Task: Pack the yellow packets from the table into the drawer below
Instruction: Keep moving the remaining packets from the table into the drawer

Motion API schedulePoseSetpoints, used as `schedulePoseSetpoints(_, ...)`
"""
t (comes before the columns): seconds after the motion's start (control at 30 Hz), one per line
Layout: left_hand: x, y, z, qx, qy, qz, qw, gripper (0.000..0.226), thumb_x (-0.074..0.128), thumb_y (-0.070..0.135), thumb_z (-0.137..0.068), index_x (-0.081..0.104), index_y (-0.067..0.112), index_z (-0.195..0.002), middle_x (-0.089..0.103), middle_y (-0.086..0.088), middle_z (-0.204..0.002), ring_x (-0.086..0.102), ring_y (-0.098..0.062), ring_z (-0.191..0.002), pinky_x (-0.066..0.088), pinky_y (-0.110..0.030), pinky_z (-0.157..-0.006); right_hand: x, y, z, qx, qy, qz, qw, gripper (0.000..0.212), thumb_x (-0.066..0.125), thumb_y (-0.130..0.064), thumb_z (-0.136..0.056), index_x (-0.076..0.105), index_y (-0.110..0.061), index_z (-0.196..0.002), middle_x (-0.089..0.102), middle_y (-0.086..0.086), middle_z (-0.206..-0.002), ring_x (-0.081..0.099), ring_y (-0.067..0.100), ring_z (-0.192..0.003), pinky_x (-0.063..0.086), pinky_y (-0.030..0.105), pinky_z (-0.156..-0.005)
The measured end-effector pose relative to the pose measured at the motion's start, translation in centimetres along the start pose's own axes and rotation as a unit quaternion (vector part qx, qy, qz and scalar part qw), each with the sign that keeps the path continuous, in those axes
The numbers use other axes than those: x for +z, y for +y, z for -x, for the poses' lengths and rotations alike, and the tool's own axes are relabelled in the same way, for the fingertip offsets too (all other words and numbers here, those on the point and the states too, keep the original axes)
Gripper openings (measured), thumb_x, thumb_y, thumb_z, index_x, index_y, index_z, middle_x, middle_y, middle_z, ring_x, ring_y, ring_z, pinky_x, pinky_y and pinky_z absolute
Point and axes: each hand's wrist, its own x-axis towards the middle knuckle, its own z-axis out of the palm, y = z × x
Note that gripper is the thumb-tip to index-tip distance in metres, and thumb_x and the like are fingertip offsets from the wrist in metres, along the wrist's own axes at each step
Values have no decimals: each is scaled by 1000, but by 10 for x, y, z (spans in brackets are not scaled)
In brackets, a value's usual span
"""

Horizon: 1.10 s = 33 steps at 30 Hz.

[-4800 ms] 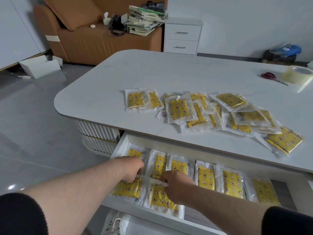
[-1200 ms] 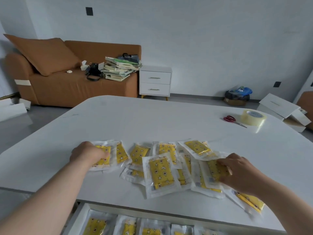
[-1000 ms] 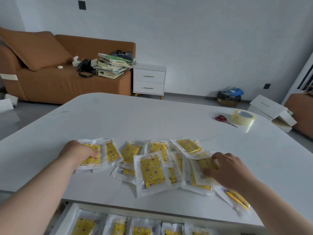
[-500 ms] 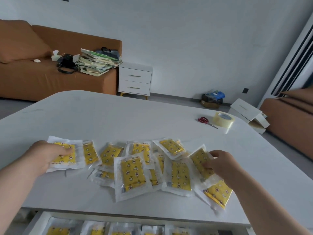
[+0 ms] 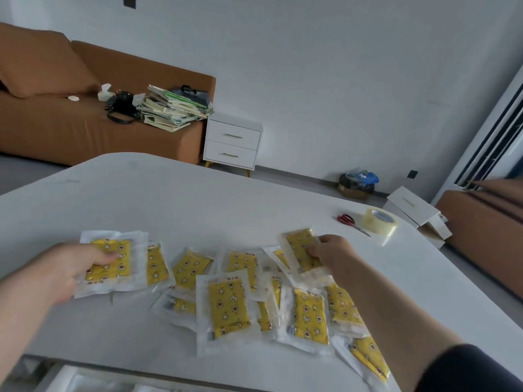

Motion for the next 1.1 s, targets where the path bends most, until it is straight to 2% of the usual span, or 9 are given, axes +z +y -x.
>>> schedulePoseSetpoints(0.1,43,57,134,10,32,9,999,44,81,10,-69,62,-3,-106,70,-27,-99,70,-40,-86,55,-61,-75,22,-3,-13,-7,-31,135,990,16,55,-9,-90,64,-9,-103,60,6,-86,56,17,-71,46,25,-58)
schedulePoseSetpoints(0.2,64,79,199,7,33,17,999,5,64,-4,-84,61,-2,-87,69,-13,-54,66,-25,-42,56,-40,-41,34,-3,-18,-24,-46,260,964,23,44,-11,-89,60,-3,-104,57,8,-90,55,22,-78,47,28,-66)
schedulePoseSetpoints(0.27,68,82,209,10,27,12,999,6,62,-5,-86,60,0,-85,64,-7,-44,61,-20,-33,52,-32,-38,38,-3,-20,-43,-52,277,959,14,48,-17,-89,58,-8,-84,54,5,-78,54,24,-79,50,33,-73)
schedulePoseSetpoints(0.4,70,85,211,3,46,26,999,6,62,-5,-86,62,-2,-91,67,-11,-58,64,-24,-47,54,-36,-54,41,-2,-14,-55,-27,335,940,29,56,-36,-83,49,-14,-66,50,1,-69,49,16,-61,40,25,-51)
schedulePoseSetpoints(0.47,70,85,213,2,42,25,999,5,62,-6,-86,61,-1,-86,67,-11,-57,63,-23,-40,54,-35,-43,45,-2,-12,-61,-13,359,931,31,57,-42,-81,51,-14,-69,55,2,-74,51,15,-63,36,24,-48)
schedulePoseSetpoints(0.53,70,85,211,-1,39,24,999,10,61,-7,-86,59,1,-80,66,-11,-54,60,-21,-33,50,-33,-32,47,-3,-11,-61,-6,369,927,31,58,-43,-81,52,-14,-71,57,2,-75,52,15,-65,36,24,-48)
schedulePoseSetpoints(0.73,71,83,205,3,44,23,999,11,62,-7,-85,60,4,-87,65,-15,-79,63,-24,-63,51,-35,-58,52,-6,-12,4,-34,349,937,45,60,-50,-74,60,-11,-96,63,7,-97,60,21,-84,45,28,-66)
schedulePoseSetpoints(0.9,73,84,206,8,46,24,999,12,62,-8,-85,59,4,-84,64,-16,-80,61,-26,-68,51,-38,-63,47,-12,-12,23,-49,316,947,26,65,-36,-78,52,-13,-78,55,3,-82,56,17,-73,49,26,-68)
schedulePoseSetpoints(1.1,71,83,204,5,45,21,999,11,62,-8,-85,60,2,-90,65,-17,-82,64,-27,-64,54,-39,-60,41,-8,-11,20,-50,220,974,43,75,-26,-76,53,-9,-109,58,10,-102,54,19,-74,43,26,-56)
